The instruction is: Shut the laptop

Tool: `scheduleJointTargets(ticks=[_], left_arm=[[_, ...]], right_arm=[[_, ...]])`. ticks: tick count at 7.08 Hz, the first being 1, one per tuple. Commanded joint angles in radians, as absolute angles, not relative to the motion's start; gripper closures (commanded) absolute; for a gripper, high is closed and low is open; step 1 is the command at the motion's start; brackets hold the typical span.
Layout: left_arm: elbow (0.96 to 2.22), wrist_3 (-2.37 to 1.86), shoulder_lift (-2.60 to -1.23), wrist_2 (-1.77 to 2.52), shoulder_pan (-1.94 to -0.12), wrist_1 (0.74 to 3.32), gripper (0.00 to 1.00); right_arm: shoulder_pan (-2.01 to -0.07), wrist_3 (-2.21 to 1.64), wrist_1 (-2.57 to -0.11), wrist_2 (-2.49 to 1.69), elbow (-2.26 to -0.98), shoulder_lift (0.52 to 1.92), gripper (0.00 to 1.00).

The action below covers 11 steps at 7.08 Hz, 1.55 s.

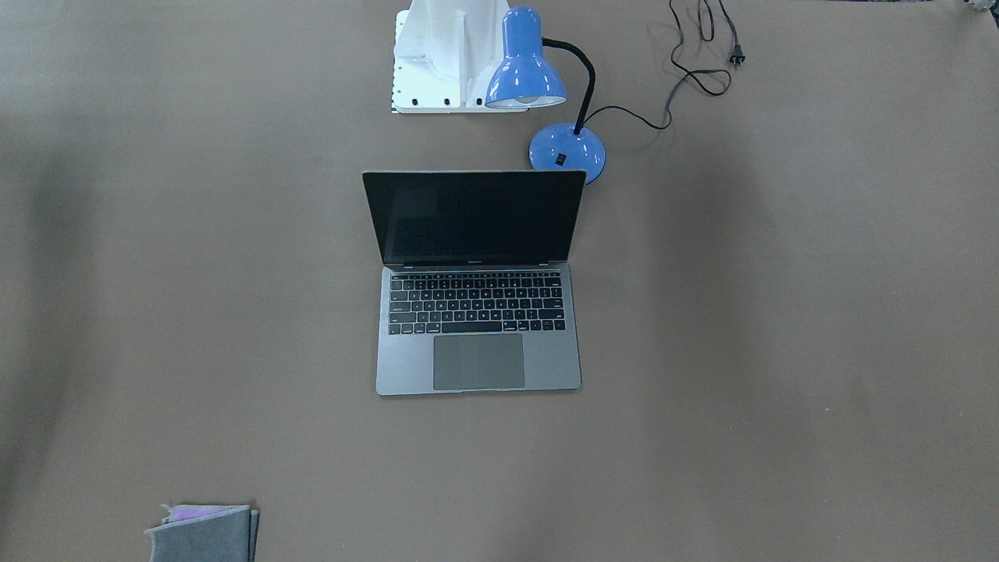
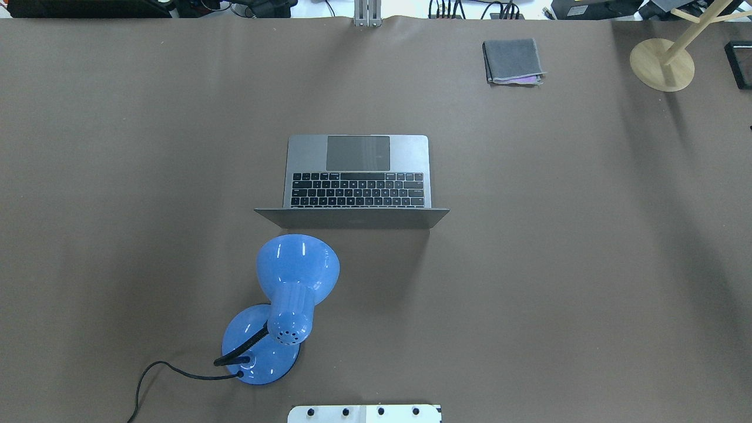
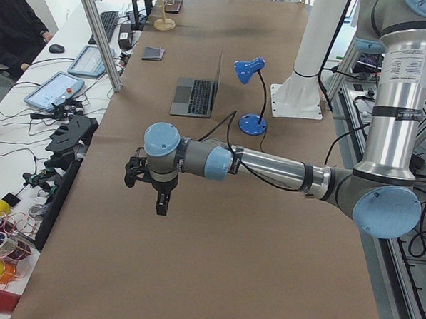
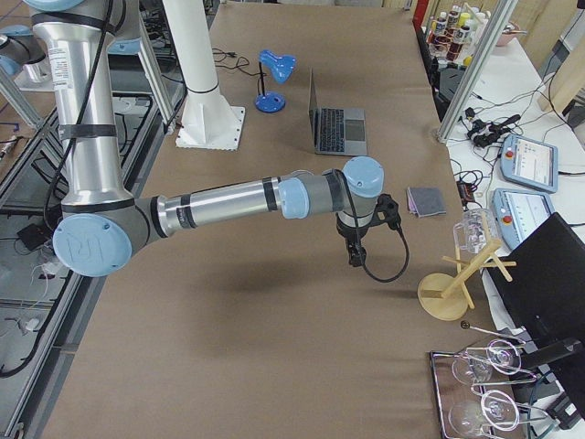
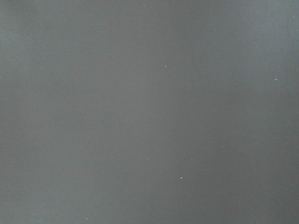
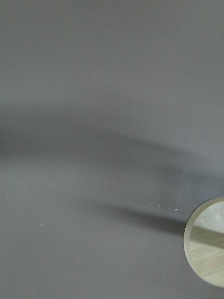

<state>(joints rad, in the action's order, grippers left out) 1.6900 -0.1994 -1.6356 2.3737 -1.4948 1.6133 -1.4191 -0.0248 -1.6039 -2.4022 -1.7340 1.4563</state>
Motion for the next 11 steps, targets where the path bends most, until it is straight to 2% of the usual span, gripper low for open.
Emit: scheduleJointTargets(ticks=[1, 3, 5, 8, 9, 11], left_arm=[[1.652, -0.207, -1.650, 2.373, -1.381, 1.739, 0.02], [1.626, -0.333, -1.699, 2.378, -1.307, 1.775, 0.02], [1.702, -0.626, -1.713, 2.381, -1.183, 1.820, 0.02], [1.732, -1.114, -1.713, 2.373, -0.956, 2.121, 0.03], [1.765, -1.158, -1.710, 2.369, -0.898, 2.143, 0.03], [1.816, -1.193, -1.721, 2.365, -0.814, 2.143, 0.03]], right_arm=[[-1.326, -0.185, -1.595, -2.463, -1.735, 1.390, 0.00], [-1.218, -0.246, -1.594, -2.490, -1.772, 1.379, 0.00], [-1.140, -0.465, -1.594, -2.490, -1.869, 1.384, 0.00], [-1.017, -0.612, -1.586, -2.490, -1.946, 1.382, 0.03], [-0.964, -0.649, -1.519, -2.503, -1.957, 1.391, 0.02], [-0.791, -0.997, -1.206, -2.453, -1.953, 1.413, 0.02]])
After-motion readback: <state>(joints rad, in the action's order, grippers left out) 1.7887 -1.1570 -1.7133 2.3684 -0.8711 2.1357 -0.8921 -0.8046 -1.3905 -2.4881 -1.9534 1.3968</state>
